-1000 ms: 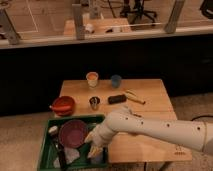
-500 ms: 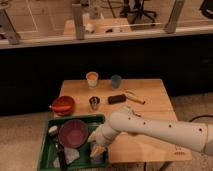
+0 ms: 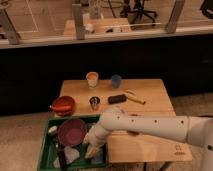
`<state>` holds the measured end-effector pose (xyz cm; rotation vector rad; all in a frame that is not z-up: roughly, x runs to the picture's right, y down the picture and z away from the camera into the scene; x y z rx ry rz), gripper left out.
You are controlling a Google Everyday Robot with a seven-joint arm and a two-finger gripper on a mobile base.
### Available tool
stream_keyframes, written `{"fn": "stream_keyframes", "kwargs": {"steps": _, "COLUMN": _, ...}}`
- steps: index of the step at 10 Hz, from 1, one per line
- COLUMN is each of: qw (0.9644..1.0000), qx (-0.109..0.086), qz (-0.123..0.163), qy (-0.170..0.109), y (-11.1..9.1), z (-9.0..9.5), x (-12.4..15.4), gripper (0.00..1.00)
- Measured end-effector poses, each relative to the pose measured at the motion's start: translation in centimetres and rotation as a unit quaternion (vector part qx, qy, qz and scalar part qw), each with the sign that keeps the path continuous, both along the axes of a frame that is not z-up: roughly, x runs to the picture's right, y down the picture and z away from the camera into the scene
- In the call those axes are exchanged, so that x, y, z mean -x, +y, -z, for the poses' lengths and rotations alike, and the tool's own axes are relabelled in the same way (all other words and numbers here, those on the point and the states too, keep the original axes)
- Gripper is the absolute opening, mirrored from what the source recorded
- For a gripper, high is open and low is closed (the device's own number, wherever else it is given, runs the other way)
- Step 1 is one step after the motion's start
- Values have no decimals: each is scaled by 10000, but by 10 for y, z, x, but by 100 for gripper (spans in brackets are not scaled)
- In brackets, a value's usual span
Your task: Place towel in purple bowl
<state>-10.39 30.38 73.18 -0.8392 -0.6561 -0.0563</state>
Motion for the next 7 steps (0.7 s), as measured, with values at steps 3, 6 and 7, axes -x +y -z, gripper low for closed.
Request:
{"fn": "stream_keyframes", "kwargs": {"steps": 3, "qw": 9999, "qx": 123, "qz": -85, "qy": -14, "y": 2, "z": -5, "x": 12, "gripper": 58}}
{"fn": "stream_keyframes", "kwargs": {"steps": 6, "qw": 9994, "qx": 120, "qz": -281, "qy": -141, "y": 0, "z": -1, "x": 21, "gripper": 58}}
{"fn": "stream_keyframes", "kwargs": {"steps": 7, "qw": 9991, "qx": 5, "qz": -336, "qy": -262, "y": -2, "z": 4, "x": 24, "gripper": 58}}
